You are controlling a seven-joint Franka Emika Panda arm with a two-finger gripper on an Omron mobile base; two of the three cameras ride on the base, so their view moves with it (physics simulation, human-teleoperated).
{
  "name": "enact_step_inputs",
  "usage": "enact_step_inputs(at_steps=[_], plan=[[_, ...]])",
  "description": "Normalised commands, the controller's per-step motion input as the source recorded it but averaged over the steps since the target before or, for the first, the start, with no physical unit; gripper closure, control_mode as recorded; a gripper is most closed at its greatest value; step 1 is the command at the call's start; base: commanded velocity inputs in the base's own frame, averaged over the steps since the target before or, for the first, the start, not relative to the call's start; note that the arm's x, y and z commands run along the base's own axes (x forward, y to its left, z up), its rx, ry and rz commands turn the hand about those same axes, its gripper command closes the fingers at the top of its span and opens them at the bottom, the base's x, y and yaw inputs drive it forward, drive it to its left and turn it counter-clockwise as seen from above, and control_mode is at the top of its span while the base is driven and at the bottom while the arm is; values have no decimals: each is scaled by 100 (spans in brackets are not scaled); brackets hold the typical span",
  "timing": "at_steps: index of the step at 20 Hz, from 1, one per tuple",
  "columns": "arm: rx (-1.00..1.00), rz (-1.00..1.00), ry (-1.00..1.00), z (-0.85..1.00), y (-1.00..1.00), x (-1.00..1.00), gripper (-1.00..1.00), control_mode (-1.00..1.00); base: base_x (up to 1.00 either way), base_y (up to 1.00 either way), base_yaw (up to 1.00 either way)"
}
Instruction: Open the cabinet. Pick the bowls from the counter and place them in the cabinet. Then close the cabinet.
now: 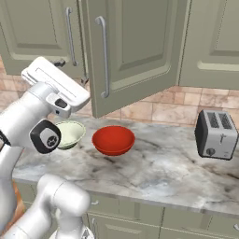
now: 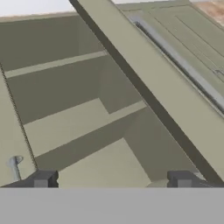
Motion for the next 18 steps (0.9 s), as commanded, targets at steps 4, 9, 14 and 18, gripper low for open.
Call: enact_step_inputs(at_steps=[4, 9, 14, 18], plan=[[0, -17, 0, -10, -19, 41, -100, -100, 0, 0, 0], [0, -15, 0, -18, -23, 39, -100, -100, 0, 0, 0], [0, -17, 0, -10, -58, 15, -100, -100, 0, 0, 0], [11, -23, 0, 0, -100, -24, -100, -100, 0, 0, 0]])
